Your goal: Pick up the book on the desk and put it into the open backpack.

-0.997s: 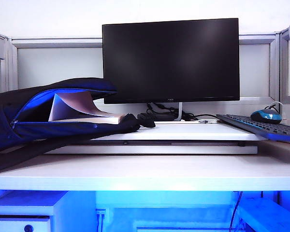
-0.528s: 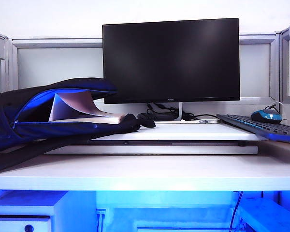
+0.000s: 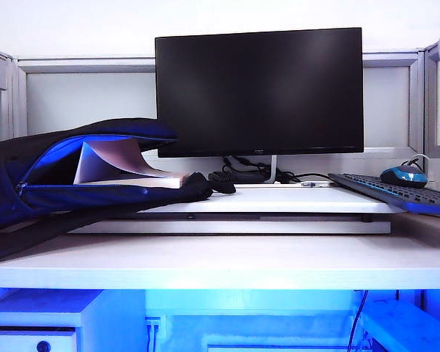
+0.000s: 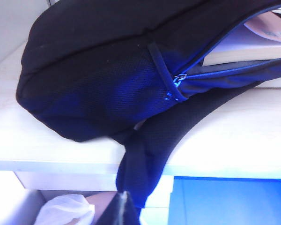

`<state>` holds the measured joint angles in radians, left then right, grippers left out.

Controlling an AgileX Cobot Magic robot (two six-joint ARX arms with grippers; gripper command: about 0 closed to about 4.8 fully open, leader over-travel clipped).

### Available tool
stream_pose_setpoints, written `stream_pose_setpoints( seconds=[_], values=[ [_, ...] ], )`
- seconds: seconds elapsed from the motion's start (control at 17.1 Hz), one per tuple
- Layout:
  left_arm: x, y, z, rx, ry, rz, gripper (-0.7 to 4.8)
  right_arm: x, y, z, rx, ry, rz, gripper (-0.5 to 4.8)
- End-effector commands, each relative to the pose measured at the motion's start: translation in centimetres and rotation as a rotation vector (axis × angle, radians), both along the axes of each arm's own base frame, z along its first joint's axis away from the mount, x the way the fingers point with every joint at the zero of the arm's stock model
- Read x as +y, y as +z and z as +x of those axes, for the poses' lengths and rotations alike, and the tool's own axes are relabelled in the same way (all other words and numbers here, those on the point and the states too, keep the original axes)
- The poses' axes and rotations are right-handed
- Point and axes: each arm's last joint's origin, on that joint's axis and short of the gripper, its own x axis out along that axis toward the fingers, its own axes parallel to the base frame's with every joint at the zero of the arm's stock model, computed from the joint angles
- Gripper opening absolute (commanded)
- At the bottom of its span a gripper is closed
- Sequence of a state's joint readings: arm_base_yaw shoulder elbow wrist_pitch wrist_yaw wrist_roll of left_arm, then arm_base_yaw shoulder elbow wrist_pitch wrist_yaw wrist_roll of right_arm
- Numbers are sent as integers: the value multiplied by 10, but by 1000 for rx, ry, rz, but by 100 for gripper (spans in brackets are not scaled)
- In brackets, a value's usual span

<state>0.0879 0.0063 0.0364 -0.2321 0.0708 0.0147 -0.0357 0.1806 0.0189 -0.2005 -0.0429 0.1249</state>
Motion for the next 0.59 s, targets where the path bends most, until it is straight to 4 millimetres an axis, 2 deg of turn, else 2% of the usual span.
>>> stream_pose_setpoints(
  seconds=[0.06, 0.18, 0.59],
  values=[
    [0, -3, 0, 17, 5, -26, -2, 0, -1, 0, 5, 0, 14, 1],
    [0, -3, 0, 16, 13, -76, -2, 0, -1, 0, 5, -3, 13, 2],
    [0, -3, 0, 17, 16, -75, -2, 0, -1, 0, 5, -3, 12, 2]
  ],
)
